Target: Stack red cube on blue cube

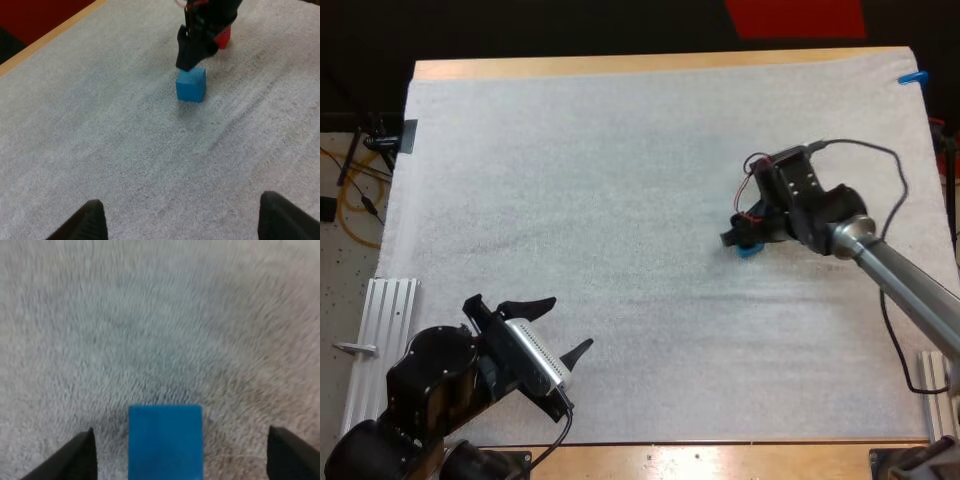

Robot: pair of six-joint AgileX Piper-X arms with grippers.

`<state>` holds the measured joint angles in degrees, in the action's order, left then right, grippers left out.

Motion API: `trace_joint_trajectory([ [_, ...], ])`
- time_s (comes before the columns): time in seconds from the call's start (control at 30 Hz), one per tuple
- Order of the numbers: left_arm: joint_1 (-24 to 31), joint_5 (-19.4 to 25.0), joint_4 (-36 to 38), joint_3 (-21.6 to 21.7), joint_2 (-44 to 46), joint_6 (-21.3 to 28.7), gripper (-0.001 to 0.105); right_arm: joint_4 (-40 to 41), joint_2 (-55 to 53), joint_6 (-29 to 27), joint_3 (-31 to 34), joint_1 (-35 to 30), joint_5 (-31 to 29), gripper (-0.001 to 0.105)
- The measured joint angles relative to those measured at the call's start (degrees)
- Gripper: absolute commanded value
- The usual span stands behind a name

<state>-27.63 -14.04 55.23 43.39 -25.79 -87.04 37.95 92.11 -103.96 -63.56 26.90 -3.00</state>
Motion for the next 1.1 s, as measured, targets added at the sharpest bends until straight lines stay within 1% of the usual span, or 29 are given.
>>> trace_joint_trajectory([
  [0.07, 0.0, 0.0, 0.0, 0.0, 0.0, 0.0, 0.063, 0.53, -1.43, -0.14, -0.15, -0.92, -0.75, 0.068],
  [0.23, 0.0, 0.0, 0.0, 0.0, 0.0, 0.0, 0.063, 1.25, -2.63, -0.61, -0.12, -5.62, -2.31, 0.068],
  [0.47, 0.0, 0.0, 0.0, 0.0, 0.0, 0.0, 0.063, 1.63, -2.63, -2.37, -0.12, -12.94, -2.36, 0.068],
  [0.57, 0.0, 0.0, 0.0, 0.0, 0.0, 0.0, 0.063, 1.63, -2.15, -3.22, -0.12, -15.32, -1.39, 0.067],
  [0.8, 0.0, 0.0, 0.0, 0.0, 0.0, 0.0, 0.063, -0.14, 1.74, -4.46, -0.12, -16.1, -0.22, 0.067],
  [0.93, 0.0, 0.0, 0.0, 0.0, 0.0, 0.0, 0.063, -1.5, 4.99, -4.6, -0.12, -16.67, -1.11, 0.067],
  [1.1, 0.0, 0.0, 0.0, 0.0, 0.0, 0.0, 0.063, -1.77, 7.4, -5.3, -0.12, -17.58, 0.26, 0.067],
])
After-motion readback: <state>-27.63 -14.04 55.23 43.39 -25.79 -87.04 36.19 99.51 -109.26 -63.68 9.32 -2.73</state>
